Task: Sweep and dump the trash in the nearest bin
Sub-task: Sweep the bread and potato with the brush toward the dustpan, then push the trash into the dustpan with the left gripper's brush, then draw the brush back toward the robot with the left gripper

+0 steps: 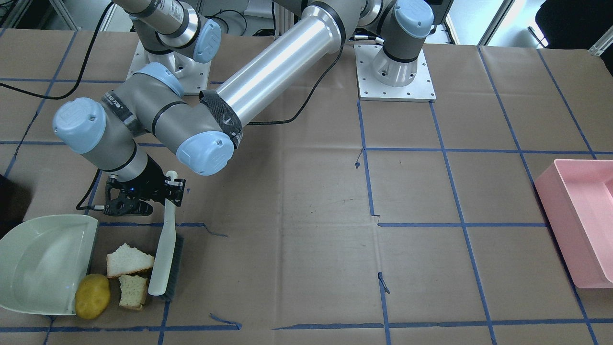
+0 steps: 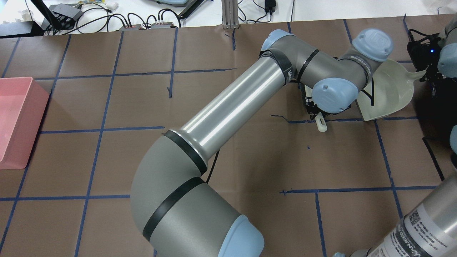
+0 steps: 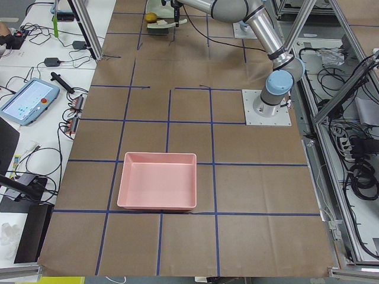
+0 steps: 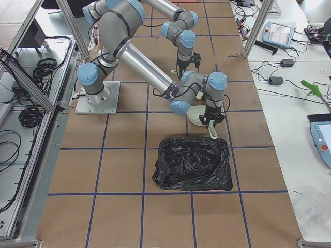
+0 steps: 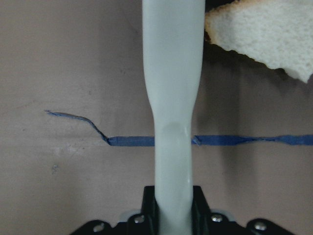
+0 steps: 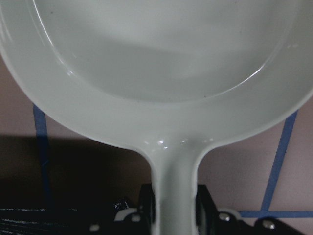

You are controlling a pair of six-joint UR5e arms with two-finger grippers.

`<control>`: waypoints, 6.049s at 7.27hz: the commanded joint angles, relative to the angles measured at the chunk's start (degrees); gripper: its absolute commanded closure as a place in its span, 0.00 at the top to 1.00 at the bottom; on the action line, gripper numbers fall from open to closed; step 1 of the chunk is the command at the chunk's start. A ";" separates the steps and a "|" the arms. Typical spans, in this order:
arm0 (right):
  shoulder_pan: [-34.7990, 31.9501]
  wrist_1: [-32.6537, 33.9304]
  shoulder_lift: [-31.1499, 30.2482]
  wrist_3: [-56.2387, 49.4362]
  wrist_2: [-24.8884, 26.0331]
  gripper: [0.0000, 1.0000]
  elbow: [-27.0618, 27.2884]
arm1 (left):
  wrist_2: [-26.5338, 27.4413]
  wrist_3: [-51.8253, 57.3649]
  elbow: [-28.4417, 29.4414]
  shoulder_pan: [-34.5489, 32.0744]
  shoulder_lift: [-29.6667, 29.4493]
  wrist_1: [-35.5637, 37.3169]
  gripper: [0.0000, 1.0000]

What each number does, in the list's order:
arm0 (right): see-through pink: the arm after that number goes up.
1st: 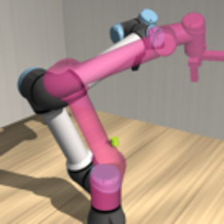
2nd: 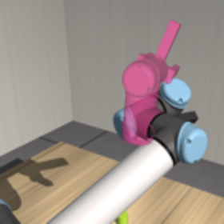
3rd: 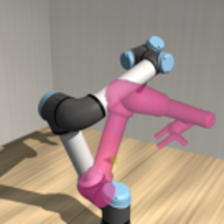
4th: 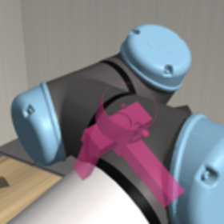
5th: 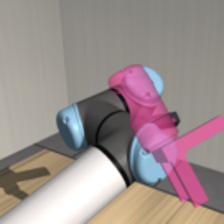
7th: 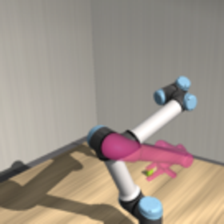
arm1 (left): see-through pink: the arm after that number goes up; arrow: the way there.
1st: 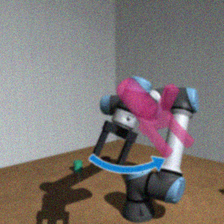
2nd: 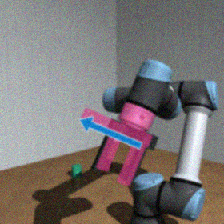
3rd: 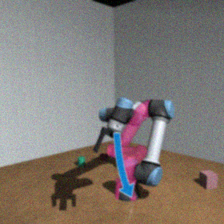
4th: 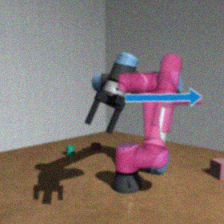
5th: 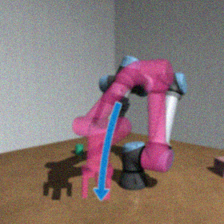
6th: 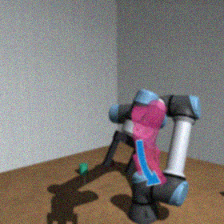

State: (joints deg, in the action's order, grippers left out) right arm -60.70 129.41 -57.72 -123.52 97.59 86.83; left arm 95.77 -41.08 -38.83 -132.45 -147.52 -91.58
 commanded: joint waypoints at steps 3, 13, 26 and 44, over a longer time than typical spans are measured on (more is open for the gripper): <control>-1.87 -0.03 0.07 0.12 0.59 0.00 -0.26 | -1.72 -0.66 1.38 0.00 -0.92 -0.09 0.07; -1.97 -0.30 0.33 0.92 0.50 0.00 -0.26 | -26.50 -0.05 9.74 -2.81 -7.34 13.52 0.04; -1.97 -2.76 0.50 2.32 -0.21 0.00 -0.09 | -28.74 0.13 -2.19 -1.68 5.91 6.94 0.03; -1.53 -16.45 -3.71 2.41 -6.98 0.00 -4.12 | -16.93 4.08 -84.38 6.95 56.21 25.89 0.02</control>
State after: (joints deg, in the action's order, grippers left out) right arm -62.29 115.29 -60.76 -121.12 90.36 83.91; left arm 78.81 -36.94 -120.77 -125.03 -91.38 -69.56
